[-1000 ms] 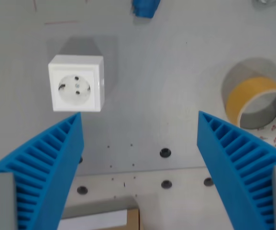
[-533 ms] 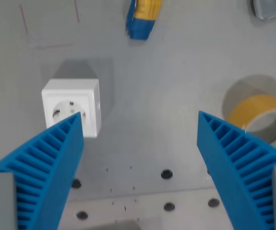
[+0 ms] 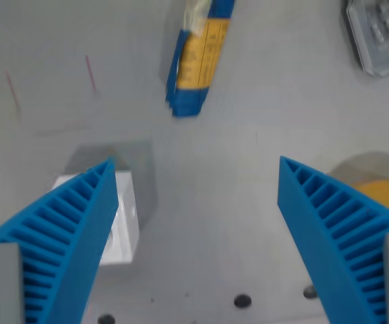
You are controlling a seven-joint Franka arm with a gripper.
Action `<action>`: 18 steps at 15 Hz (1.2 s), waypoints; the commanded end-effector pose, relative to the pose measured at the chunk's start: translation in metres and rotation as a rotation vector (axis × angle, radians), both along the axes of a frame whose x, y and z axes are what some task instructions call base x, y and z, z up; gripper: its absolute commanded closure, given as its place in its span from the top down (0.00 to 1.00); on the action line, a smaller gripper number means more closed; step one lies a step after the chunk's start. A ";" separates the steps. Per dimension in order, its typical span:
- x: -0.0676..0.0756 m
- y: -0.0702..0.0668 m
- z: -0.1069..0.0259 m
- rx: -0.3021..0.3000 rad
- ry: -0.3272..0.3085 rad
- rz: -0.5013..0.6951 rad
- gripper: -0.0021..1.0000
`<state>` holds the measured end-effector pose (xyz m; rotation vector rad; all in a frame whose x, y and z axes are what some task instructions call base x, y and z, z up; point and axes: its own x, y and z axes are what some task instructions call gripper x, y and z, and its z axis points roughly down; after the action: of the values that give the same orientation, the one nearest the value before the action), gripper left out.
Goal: Pick up the blue bag
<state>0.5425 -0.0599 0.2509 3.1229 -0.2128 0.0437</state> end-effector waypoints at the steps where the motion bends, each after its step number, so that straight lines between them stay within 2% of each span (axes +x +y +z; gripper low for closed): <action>1: 0.011 -0.005 -0.008 0.038 -0.003 -0.108 1.00; 10: 0.050 -0.017 -0.052 0.038 -0.001 -0.163 1.00; 18: 0.061 -0.022 -0.088 0.038 -0.033 -0.178 1.00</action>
<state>0.5965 -0.0792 0.1635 3.1046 -0.3973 0.0749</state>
